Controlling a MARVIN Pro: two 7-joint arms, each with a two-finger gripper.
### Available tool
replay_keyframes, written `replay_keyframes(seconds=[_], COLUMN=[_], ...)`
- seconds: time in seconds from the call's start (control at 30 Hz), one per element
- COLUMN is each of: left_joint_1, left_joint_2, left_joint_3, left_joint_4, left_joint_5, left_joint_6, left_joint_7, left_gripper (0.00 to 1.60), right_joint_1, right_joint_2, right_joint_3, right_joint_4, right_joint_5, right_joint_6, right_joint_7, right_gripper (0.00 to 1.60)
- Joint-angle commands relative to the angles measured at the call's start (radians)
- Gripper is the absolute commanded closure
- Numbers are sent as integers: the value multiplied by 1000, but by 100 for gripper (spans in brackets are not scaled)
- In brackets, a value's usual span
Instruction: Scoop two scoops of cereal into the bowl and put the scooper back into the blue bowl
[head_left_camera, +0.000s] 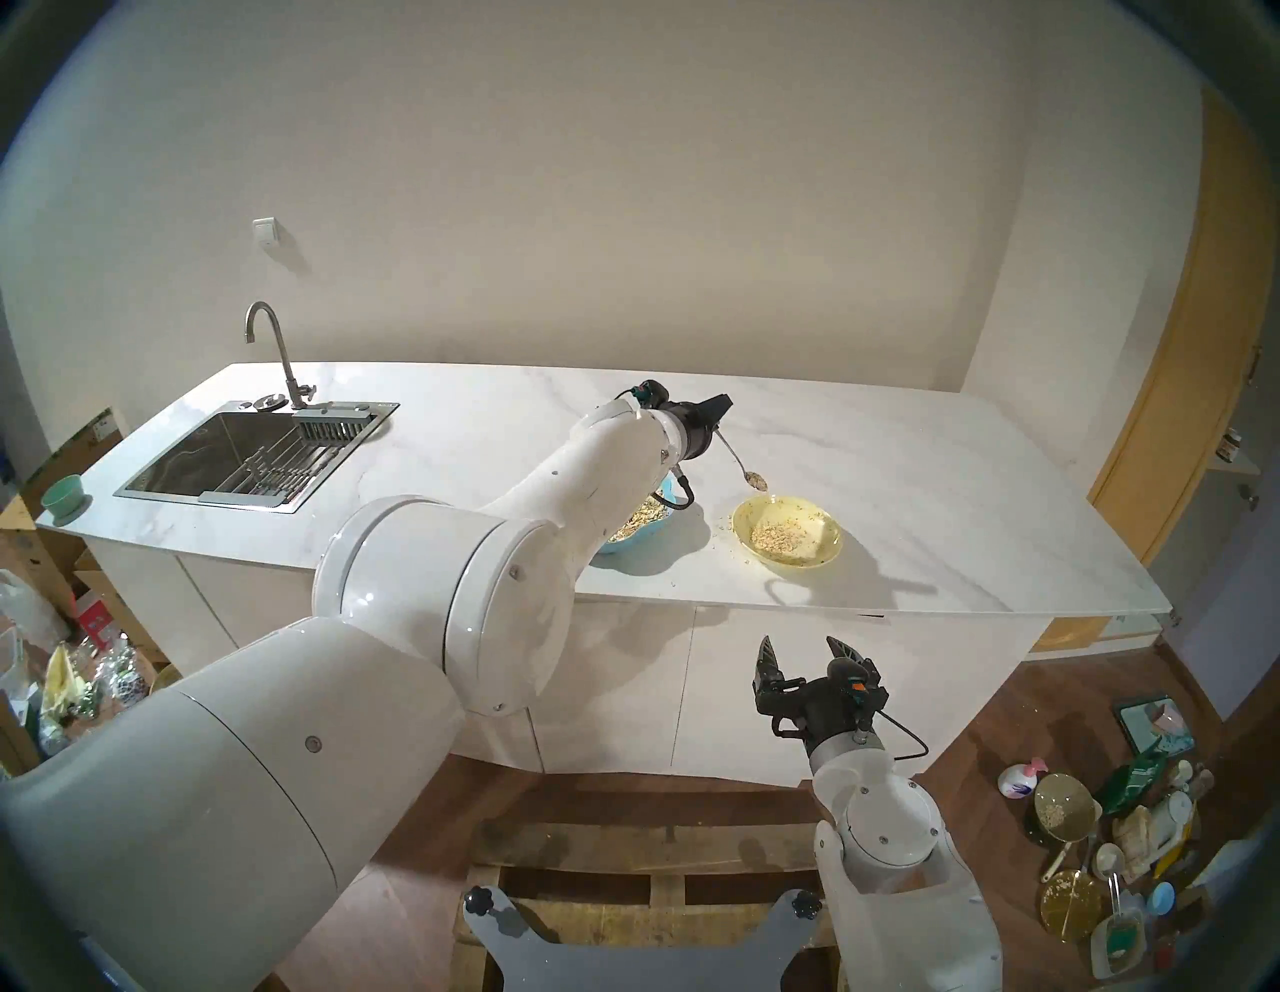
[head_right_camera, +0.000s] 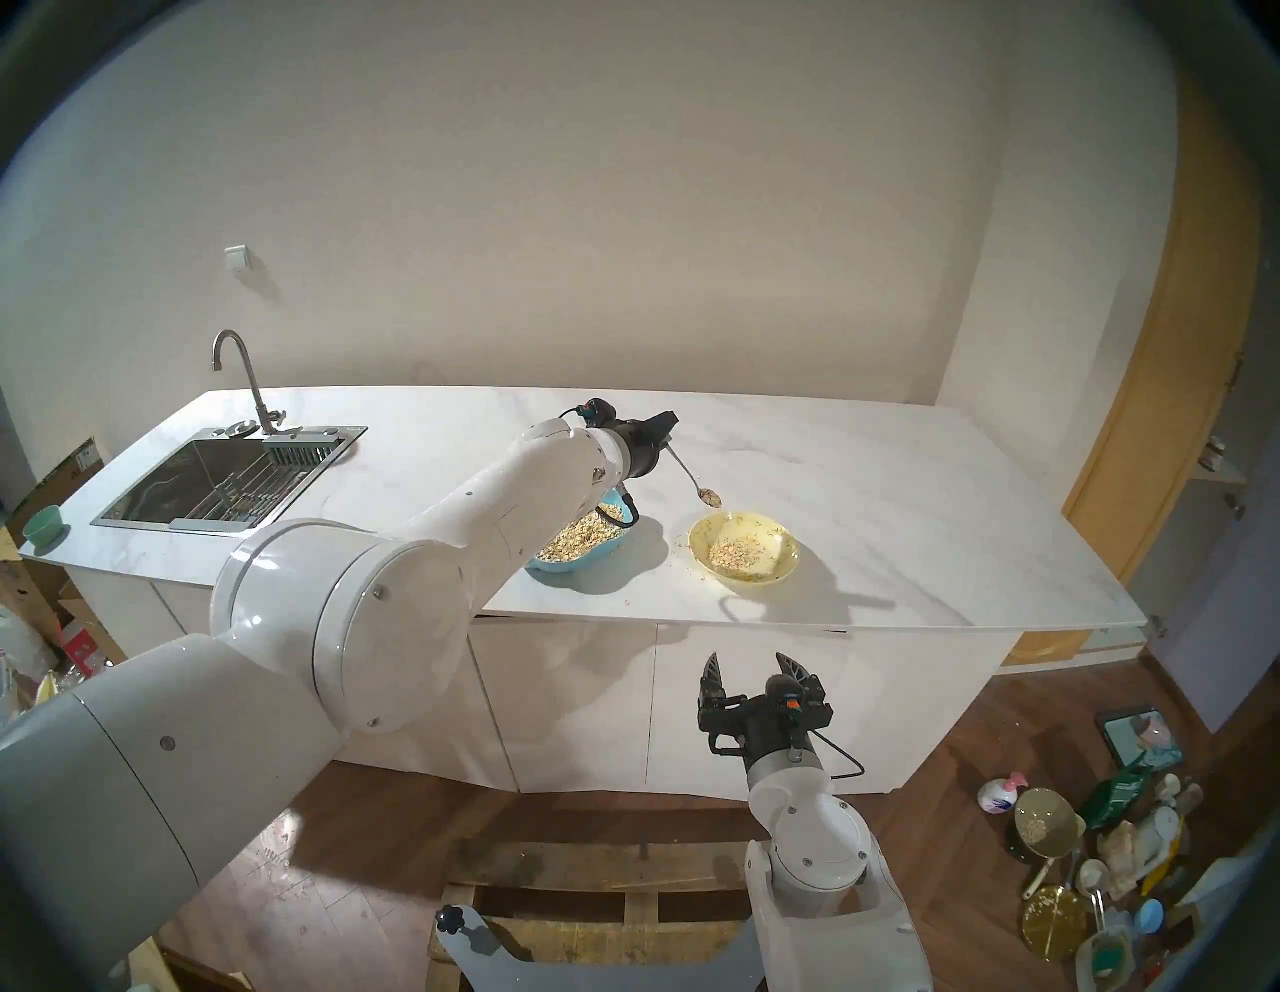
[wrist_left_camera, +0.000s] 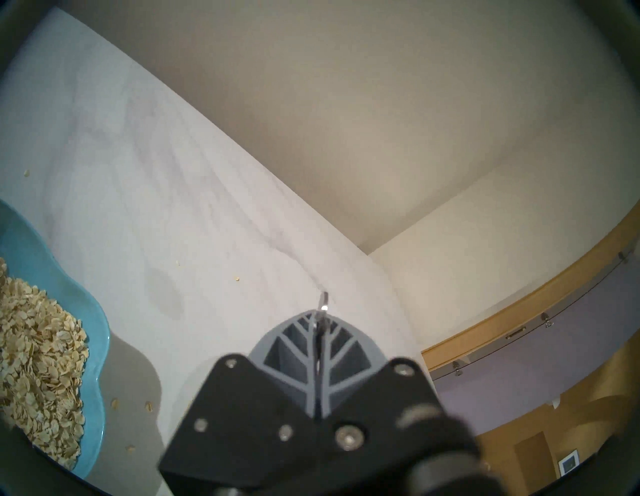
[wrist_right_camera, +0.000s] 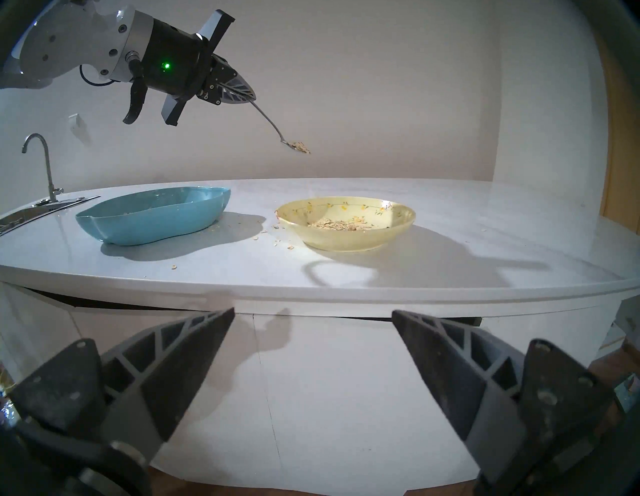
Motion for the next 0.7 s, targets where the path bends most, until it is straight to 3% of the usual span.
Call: replay_keyframes(seconds=[0.0, 0.67], left_joint_1=[-38, -39], left_joint_2=[-28, -67], left_joint_3=[35, 243], left_joint_4=[-39, -48], left_joint_5=[28, 94], left_joint_6=[-42, -143], left_joint_7=[-56, -114], left_gripper=[160, 160], right_joint_1=[6, 6], right_joint_2=[-1, -1], right_joint_3=[0, 0], right_joint_4=[-24, -25], right_joint_5=[0, 0], right_joint_6=[-6, -6], right_joint_7=[-1, -1], right_gripper=[0, 0])
